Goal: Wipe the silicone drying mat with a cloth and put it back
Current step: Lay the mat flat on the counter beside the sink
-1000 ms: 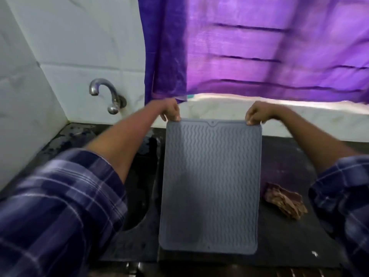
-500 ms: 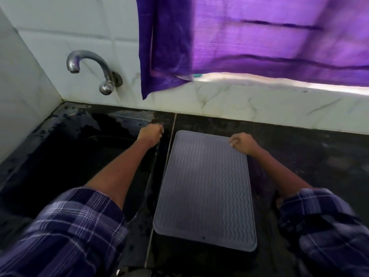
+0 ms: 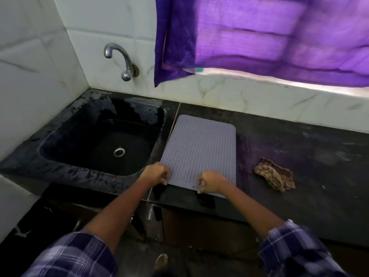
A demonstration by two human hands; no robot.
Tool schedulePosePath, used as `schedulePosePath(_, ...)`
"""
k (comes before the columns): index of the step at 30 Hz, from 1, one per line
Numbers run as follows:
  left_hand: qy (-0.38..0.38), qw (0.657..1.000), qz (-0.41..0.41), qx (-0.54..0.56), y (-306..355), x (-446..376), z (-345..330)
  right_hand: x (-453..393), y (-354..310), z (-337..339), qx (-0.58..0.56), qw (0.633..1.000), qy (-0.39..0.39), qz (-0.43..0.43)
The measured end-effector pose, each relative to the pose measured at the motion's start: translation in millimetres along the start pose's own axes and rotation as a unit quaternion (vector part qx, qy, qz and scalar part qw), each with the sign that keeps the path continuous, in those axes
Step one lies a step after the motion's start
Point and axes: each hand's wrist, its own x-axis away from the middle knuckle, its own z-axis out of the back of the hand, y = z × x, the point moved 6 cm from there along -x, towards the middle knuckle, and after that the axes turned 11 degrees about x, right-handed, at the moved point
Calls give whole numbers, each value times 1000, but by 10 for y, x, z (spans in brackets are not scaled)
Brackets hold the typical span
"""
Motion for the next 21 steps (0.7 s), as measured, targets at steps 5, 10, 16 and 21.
schedulePosePath(5, 16, 985, -60, -161, 154, -32, -23, 103, -39, -33, 146, 988, 32, -29)
schedulePosePath(10, 9, 974, -37, -225, 106, -106, -101, 60, -99, -117, 200, 977, 43, -58)
schedulePosePath(16, 16, 965, -40, -260, 194, -16, -77, 123, -53, -136, 114, 990, 31, -80)
schedulePosePath(21, 21, 957, -52, -286, 229, 96, -124, 239, -89, -164, 81, 991, 35, -98)
